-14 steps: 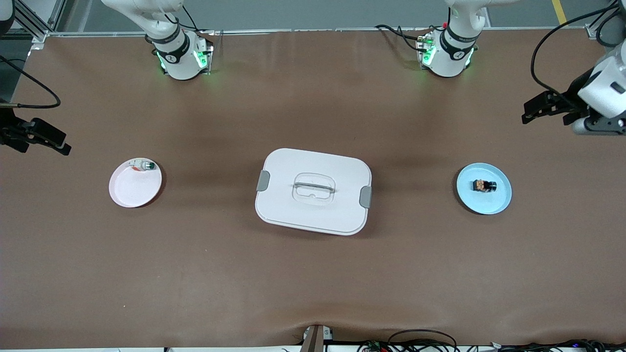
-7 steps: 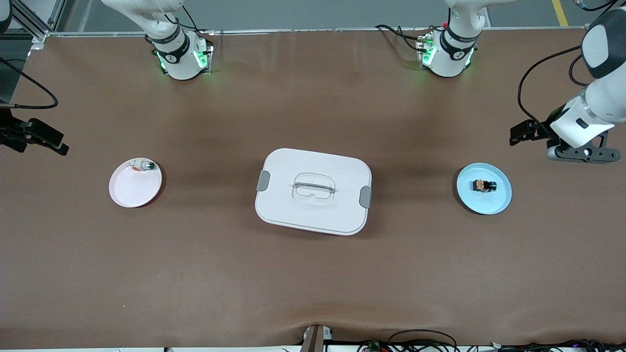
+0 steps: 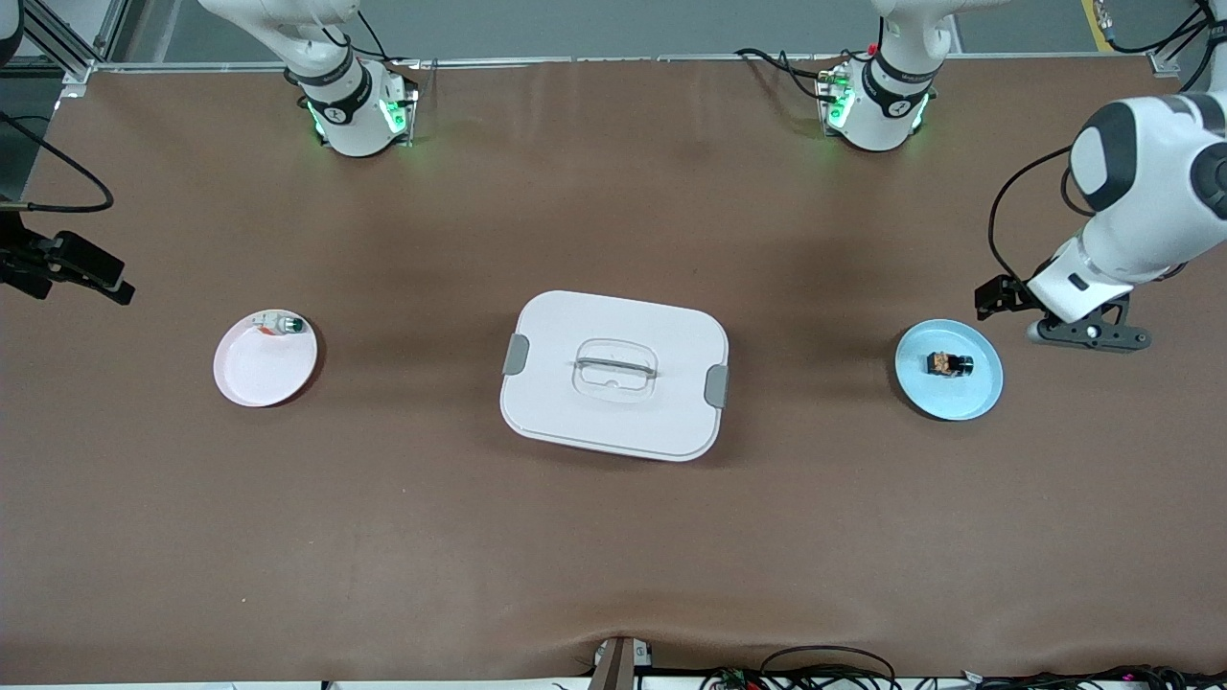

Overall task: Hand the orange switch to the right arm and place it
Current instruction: 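Lower the left gripper and close it on the orange switch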

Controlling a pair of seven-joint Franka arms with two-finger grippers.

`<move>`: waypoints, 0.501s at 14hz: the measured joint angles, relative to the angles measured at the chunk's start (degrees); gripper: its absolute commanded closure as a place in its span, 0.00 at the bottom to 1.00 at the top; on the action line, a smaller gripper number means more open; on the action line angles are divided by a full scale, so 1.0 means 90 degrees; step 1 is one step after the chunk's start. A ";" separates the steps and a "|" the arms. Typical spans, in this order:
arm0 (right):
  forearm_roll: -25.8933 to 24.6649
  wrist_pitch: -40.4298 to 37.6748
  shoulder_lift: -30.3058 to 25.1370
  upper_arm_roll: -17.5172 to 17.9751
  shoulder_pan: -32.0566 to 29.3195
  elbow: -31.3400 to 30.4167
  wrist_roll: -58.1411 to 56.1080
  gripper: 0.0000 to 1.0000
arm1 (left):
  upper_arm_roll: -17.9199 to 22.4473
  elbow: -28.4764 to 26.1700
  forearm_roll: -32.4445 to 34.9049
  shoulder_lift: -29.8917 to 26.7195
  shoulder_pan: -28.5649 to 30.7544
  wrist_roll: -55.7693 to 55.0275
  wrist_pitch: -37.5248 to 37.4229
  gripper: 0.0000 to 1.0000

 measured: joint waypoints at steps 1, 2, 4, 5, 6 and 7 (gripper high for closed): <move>0.0000 0.0006 0.0002 0.0002 0.0000 0.0003 0.0000 0.00 | -0.0001 -0.0005 0.0040 0.0157 0.0000 0.0000 0.0181 0.00; 0.0000 0.0006 0.0012 0.0006 0.0000 0.0003 0.0000 0.00 | -0.0001 -0.0005 0.0051 0.0305 0.0000 0.0001 0.0332 0.00; 0.0000 0.0019 0.0032 0.0018 0.0000 0.0022 0.0000 0.00 | -0.0002 -0.0007 0.0054 0.0587 0.0000 0.0002 0.0551 0.00; 0.0000 0.0018 0.0033 0.0020 0.0000 0.0044 0.0000 0.00 | -0.0002 -0.0007 0.0054 0.0717 0.0000 0.0002 0.0676 0.00; 0.0000 0.0002 0.0032 0.0025 0.0000 0.0063 0.0000 0.00 | 0.0000 -0.0006 0.0054 0.0838 0.0009 0.0002 0.0771 0.00; 0.0000 -0.0053 0.0032 0.0035 0.0001 0.0080 0.0000 0.00 | 0.0003 -0.0005 0.0054 0.0955 0.0042 0.0002 0.0808 0.00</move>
